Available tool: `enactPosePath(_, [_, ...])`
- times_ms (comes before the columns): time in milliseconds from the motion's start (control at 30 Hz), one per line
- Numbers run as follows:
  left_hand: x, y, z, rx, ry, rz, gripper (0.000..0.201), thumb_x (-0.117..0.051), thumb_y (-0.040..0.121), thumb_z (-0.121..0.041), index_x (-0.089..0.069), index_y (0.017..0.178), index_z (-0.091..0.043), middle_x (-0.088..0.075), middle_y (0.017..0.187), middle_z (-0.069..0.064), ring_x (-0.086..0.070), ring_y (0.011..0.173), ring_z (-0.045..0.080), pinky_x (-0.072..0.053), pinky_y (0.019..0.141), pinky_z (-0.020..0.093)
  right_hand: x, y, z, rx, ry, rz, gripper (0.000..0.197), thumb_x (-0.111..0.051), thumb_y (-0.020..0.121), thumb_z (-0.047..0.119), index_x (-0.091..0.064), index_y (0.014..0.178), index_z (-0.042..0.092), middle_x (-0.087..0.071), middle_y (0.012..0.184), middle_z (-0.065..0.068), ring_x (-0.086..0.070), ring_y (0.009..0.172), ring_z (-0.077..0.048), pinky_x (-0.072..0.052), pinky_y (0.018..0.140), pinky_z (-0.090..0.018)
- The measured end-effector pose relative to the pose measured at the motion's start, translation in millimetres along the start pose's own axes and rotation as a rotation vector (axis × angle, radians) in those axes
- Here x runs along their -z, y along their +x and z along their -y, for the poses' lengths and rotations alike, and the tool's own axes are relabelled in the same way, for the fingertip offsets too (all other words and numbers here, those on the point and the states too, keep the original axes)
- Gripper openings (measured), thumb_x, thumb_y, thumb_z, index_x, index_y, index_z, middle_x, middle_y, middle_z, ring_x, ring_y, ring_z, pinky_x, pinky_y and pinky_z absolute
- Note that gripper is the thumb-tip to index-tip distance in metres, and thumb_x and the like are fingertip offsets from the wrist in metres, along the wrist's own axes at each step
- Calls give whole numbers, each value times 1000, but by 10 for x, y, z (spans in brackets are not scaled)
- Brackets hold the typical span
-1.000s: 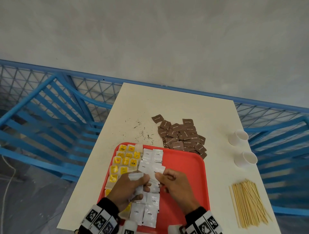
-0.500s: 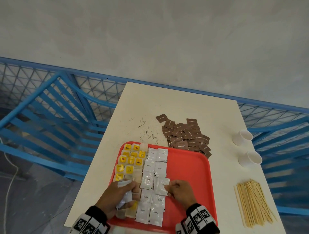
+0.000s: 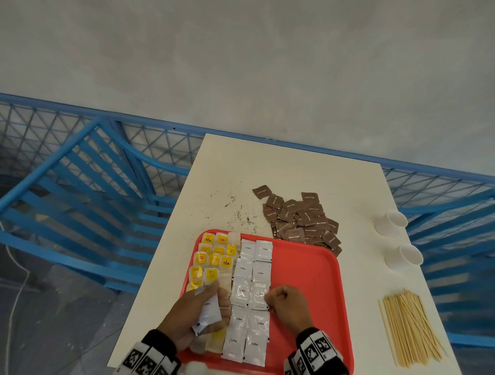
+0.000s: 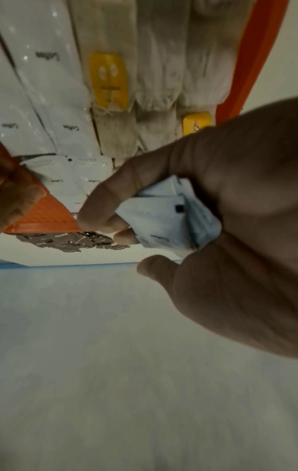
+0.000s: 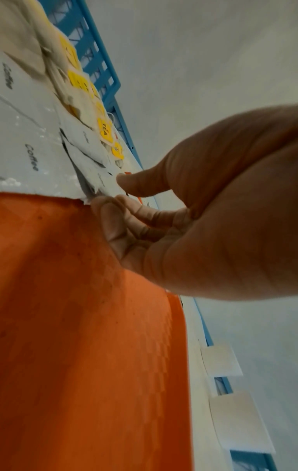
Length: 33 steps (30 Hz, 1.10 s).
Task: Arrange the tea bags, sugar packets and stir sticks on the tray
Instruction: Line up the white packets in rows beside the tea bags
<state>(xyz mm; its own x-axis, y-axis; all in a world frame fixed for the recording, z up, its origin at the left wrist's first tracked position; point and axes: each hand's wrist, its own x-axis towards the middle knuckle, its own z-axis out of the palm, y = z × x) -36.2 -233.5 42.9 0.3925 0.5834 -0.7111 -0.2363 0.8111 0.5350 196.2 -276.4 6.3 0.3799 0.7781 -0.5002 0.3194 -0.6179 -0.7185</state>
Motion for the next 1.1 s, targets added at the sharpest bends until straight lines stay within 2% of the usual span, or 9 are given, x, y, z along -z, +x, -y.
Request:
enactPosePath(133, [-70, -23, -86, 71, -155, 52, 39, -59, 85, -13, -63, 119, 6, -68, 115, 29, -67, 102, 43, -60, 72, 51, 65, -126, 192, 136, -10, -49, 14, -70, 87, 17, -71, 74, 13, -69, 65, 4, -58, 56, 6, -47, 54, -12])
enactPosePath(233, [-162, 4, -99, 64, -206, 77, 44, -55, 85, -7, -59, 128, 2, -65, 124, 27, -62, 114, 44, -59, 74, 54, 134, -270, 457, 227, 25, 61, 32, -72, 87, 42, -71, 76, 12, -72, 71, -4, -58, 56, -1, -49, 56, -18])
enactPosePath(333, [-341, 9, -103, 26, -186, 127, 37, -51, 93, -9, -59, 128, -1, -64, 129, 23, -66, 107, 39, -58, 75, 52, 109, -368, 583, 218, -24, 209, 48, -75, 75, 59, -68, 80, 12, -69, 71, -1, -58, 58, -6, -45, 55, -20])
enactPosePath(400, [-440, 30, -82, 3, -159, 146, 35, -47, 98, -10, -58, 129, 1, -62, 132, 24, -68, 96, 36, -58, 70, 47, 59, -391, 588, 220, -13, 208, 43, -82, 72, 49, -63, 78, 11, -61, 64, 1, -52, 54, -5, -42, 55, -21])
enactPosePath(500, [-563, 30, -45, -21, -74, 145, 36, -54, 95, -15, -60, 127, 1, -64, 125, 24, -67, 95, 34, -61, 66, 41, 92, -413, 559, 241, 64, 158, 30, -81, 80, 26, -61, 69, 7, -55, 56, -1, -46, 49, -2, -42, 53, -22])
enactPosePath(600, [-620, 14, -11, -89, 108, 43, 34, -67, 91, -17, -63, 119, 4, -70, 111, 27, -70, 89, 32, -60, 59, 34, 223, -450, 530, 182, 286, 124, 29, -75, 87, 26, -69, 79, 0, -69, 63, -6, -57, 52, -7, -48, 55, -24])
enactPosePath(800, [-690, -33, -22, -267, 280, -90, 34, -78, 82, -24, -66, 97, 4, -64, 73, 13, -60, 59, 20, -50, 49, 28, 364, -511, 469, 90, 474, 269, 31, -74, 88, 24, -67, 93, -5, -69, 73, -7, -57, 58, -9, -44, 53, -19])
enactPosePath(900, [-711, -79, -50, -281, 369, -60, 34, -81, 79, -26, -67, 94, 2, -63, 69, 10, -57, 54, 18, -48, 48, 29, 403, -485, 492, 120, 495, 254, 31, -77, 84, 25, -69, 95, -2, -64, 69, -1, -52, 55, -7, -43, 52, -17])
enactPosePath(1100, [-699, -166, -13, -269, 507, -32, 30, -86, 75, -19, -68, 97, -8, -70, 73, 2, -63, 61, 14, -51, 53, 30, 331, -426, 556, 131, 513, 184, 20, -77, 84, 23, -67, 82, 6, -55, 66, -6, -44, 56, -13, -39, 51, -23])
